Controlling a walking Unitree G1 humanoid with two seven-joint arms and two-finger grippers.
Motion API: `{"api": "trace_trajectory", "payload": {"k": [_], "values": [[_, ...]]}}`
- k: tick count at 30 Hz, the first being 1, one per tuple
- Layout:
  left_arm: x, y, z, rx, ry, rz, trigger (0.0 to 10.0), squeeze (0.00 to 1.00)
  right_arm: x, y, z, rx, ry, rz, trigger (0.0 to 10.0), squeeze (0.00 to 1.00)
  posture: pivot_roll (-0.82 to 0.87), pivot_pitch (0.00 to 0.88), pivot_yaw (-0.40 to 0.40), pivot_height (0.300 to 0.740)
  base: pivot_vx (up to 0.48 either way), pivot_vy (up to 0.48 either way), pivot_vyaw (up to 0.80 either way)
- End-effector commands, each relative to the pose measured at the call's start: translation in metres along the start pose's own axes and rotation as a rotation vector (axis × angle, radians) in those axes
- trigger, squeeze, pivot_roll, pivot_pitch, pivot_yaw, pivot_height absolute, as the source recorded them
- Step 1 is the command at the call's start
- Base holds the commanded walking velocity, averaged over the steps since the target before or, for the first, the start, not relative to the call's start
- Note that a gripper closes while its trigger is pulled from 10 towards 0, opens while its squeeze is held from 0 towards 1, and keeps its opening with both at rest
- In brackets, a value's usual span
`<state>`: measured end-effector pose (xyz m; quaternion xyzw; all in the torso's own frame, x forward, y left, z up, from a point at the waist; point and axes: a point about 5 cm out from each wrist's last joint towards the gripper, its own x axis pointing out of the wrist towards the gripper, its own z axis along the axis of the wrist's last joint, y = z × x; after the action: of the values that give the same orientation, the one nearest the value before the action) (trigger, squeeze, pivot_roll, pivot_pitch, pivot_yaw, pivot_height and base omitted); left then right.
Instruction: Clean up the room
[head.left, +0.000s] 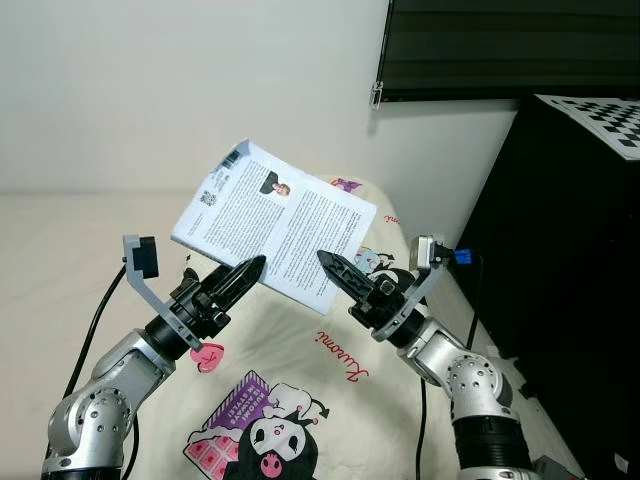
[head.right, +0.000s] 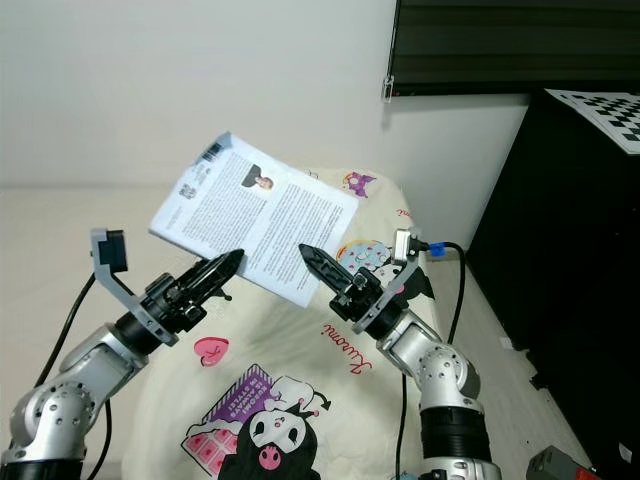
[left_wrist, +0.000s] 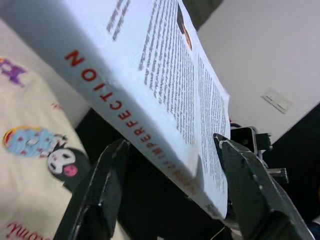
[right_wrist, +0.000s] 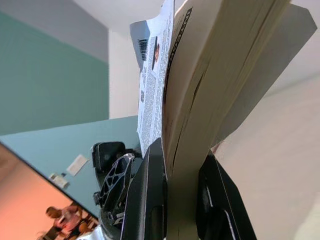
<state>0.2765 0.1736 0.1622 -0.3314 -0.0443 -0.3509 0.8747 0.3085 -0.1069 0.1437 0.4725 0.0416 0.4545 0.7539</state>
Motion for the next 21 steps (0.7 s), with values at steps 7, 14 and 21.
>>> {"api": "trace_trajectory", "payload": {"k": [7, 14, 21], "values": [[-0.028, 0.044, -0.007, -0.005, -0.020, 0.267, 10.0, 1.00, -0.017, -0.027, 0.007, -0.078, -0.078, -0.207, 0.0, 0.00, -0.03, 0.000, -0.038, 0.740, 0.000, 0.000, 0.00], [-0.051, 0.077, -0.010, 0.017, -0.052, 0.545, 10.0, 1.00, -0.036, -0.044, 0.009, -0.123, -0.083, -0.320, 0.0, 0.00, -0.02, 0.000, -0.043, 0.740, 0.000, 0.000, 0.00], [-0.089, 0.111, -0.033, 0.099, 0.052, 0.936, 10.0, 0.00, -0.043, -0.046, -0.001, -0.190, -0.021, -0.313, 0.0, 0.00, -0.02, 0.000, -0.037, 0.740, 0.000, 0.000, 0.76]]}}
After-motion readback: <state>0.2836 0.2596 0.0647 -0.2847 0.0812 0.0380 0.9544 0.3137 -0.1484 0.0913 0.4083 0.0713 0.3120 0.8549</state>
